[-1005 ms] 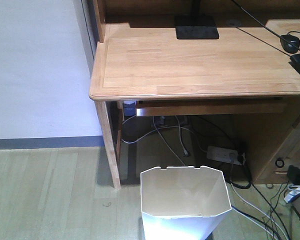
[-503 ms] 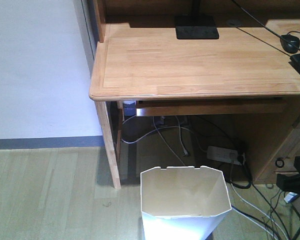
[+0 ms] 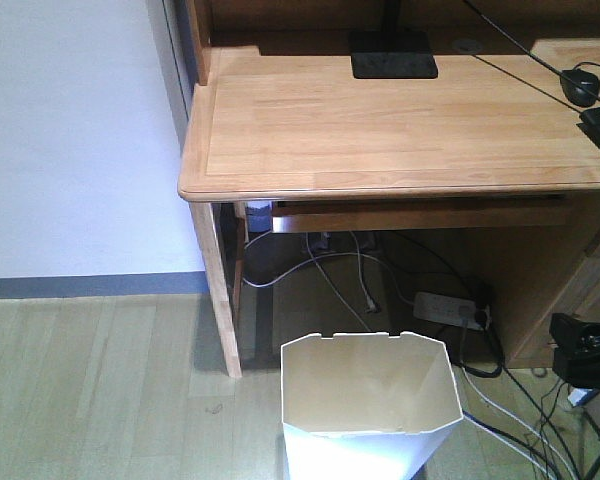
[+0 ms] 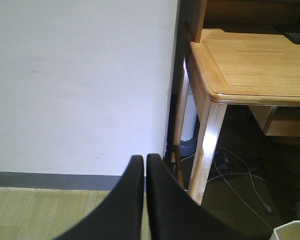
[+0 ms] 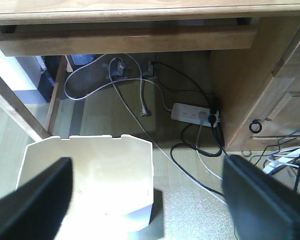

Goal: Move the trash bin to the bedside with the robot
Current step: 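Lower the right gripper toward the rim of the white trash bin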

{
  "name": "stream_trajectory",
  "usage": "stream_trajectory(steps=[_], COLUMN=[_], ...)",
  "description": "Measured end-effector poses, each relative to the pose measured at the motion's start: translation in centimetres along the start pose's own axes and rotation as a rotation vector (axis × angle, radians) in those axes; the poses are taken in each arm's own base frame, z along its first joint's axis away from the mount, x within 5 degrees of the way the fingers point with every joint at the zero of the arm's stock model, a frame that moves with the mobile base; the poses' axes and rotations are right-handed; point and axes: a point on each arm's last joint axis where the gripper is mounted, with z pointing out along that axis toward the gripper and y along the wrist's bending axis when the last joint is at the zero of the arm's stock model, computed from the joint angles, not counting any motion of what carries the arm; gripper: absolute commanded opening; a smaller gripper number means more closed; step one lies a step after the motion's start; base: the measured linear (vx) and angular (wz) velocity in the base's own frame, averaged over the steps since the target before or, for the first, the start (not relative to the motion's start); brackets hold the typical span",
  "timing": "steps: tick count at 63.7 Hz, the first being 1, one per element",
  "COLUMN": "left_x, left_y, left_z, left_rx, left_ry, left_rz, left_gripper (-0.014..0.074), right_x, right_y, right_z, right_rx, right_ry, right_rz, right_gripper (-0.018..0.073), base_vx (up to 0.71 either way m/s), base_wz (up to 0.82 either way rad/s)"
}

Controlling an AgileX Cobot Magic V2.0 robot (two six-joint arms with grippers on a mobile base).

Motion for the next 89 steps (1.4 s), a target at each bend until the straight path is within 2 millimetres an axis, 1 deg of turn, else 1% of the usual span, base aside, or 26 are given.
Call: stream_trajectory(steps=[14, 22, 29, 38, 44, 50, 58, 65, 73, 81, 89], left_x=[0.0, 0.0, 0.0, 0.0, 0.0, 0.0, 0.0, 0.0, 0.0, 0.0, 0.0], left_y=[0.0, 0.0, 0.0, 0.0, 0.0, 0.0, 0.0, 0.0, 0.0, 0.0, 0.0], left_z=[0.0, 0.0, 0.0, 0.0, 0.0, 0.0, 0.0, 0.0, 0.0, 0.0, 0.0], left_rx=[0.000, 0.000, 0.000, 0.000, 0.000, 0.000, 0.000, 0.000, 0.000, 0.000, 0.000], left_ry=[0.000, 0.000, 0.000, 0.000, 0.000, 0.000, 0.000, 0.000, 0.000, 0.000, 0.000], left_rz=[0.000, 0.000, 0.000, 0.000, 0.000, 0.000, 0.000, 0.000, 0.000, 0.000, 0.000], left_gripper=[-0.0006, -0.0006, -0.0006, -0.0006, -0.0006, -0.0006, -0.0006, -0.0006, -0.0006, -0.0006, -0.0006], right_x=[-0.2, -0.3, -1.4, -4.1, -5.6, -6.7, -7.1, -6.8, -5.9, -4.9, -4.1], right_y=[0.0, 0.1, 0.1, 0.2, 0.2, 0.2, 0.3, 0.3, 0.1, -0.8, -1.5], right_z=[0.0, 0.3, 1.0, 2.5, 4.1, 5.9, 8.3, 10.7, 13.6, 16.3, 18.7], right_rx=[-0.006, -0.007, -0.007, -0.013, -0.012, -0.010, -0.009, -0.012, -0.023, -0.038, -0.073], right_ry=[-0.022, 0.010, 0.082, 0.166, 0.219, 0.268, 0.349, 0.431, 0.531, 0.598, 0.615], right_rz=[0.017, 0.023, 0.028, 0.047, 0.047, 0.046, 0.042, 0.022, -0.007, 0.020, 0.021], right_gripper=[0.0608, 0.0584, 0.0581, 0.0581, 0.0581, 0.0581, 0.0581, 0.0581, 0.0581, 0.0581, 0.0581], base_vx=[0.00, 0.00, 0.00, 0.00, 0.00, 0.00, 0.00, 0.00, 0.00, 0.00, 0.00], base_wz=[0.00, 0.00, 0.00, 0.00, 0.00, 0.00, 0.00, 0.00, 0.00, 0.00, 0.00])
